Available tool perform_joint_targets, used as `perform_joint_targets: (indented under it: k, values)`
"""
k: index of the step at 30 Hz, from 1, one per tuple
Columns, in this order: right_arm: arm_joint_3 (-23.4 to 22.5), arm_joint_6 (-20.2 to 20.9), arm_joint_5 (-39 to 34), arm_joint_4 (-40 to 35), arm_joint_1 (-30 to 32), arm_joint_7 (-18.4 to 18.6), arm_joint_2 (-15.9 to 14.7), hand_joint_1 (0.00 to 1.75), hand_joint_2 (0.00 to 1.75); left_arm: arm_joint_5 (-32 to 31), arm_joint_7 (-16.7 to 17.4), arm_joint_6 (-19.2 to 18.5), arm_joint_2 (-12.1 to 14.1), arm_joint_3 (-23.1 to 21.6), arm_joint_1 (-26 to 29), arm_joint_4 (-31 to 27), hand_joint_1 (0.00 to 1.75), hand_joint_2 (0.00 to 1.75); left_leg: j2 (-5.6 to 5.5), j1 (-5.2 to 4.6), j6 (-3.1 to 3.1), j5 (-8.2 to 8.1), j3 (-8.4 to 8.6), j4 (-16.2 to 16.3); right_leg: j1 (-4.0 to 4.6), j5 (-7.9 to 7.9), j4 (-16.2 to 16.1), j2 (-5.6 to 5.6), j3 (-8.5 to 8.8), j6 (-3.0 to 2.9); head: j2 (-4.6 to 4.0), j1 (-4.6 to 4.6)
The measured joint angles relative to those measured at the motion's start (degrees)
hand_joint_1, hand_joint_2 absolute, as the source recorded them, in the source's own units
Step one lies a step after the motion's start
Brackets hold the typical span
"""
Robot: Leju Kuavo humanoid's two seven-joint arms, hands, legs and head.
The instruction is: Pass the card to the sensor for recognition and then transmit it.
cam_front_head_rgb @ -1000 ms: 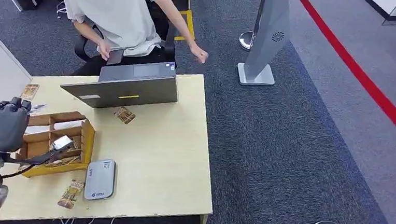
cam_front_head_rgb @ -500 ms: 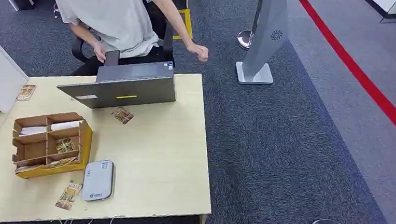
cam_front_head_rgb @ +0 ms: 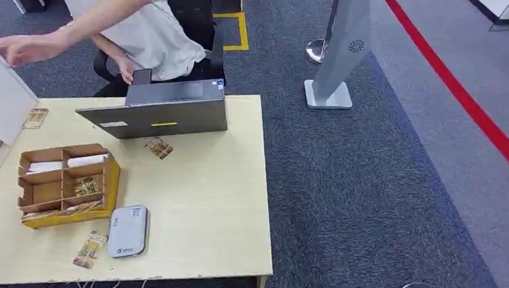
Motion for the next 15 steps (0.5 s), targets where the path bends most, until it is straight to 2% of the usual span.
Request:
perform_joint_targets:
  k: [4, 7, 9, 15]
  values:
    - [0.06, -0.11, 0.17, 0.0, -0.04, 0.09, 0.0, 0.0, 0.0, -2.98, -0.33, 1.94, -1.06, -0.02, -0.94, 1.52, 1.75, 1.75, -0.01, 0.0, 0.0, 0.0, 0.02, 0.01, 0.0, 0.0, -0.03, -0.02, -0.12, 0.0, 0.02, -0.02]
    - [0.15, -0.26, 0.48, 0.0, -0.11, -0.18, 0.0, 0.0, 0.0, -9.08, 0.39, 6.0, -5.23, -1.94, -5.89, 8.01, 1.75, 1.75, -0.24, -0.04, 0.09, 0.08, 0.02, 0.01, -0.03, 0.0, -0.03, -0.27, -0.01, 0.01, 0.0, 0.0]
    - [0.28, -0.28, 0.72, 0.0, -0.23, -0.17, 0.0, 0.0, 0.0, -10.8, 1.16, 8.54, -7.54, -3.93, -7.92, 12.36, 1.75, 1.75, -0.26, -0.02, 0.07, 0.16, 0.0, 0.01, -0.02, 0.05, 0.0, -0.3, 0.04, -0.02, 0.0, 0.0]
    - [0.44, -0.37, 0.72, 0.0, -0.23, -0.2, -0.02, 0.0, 0.0, -10.91, 1.22, 9.57, -11.25, -6.79, -10.94, 18.25, 1.75, 1.75, -0.08, -0.04, -0.02, 0.22, -0.03, 0.02, -0.03, 0.18, -0.02, -0.05, -0.11, -0.09, 0.0, -0.02]
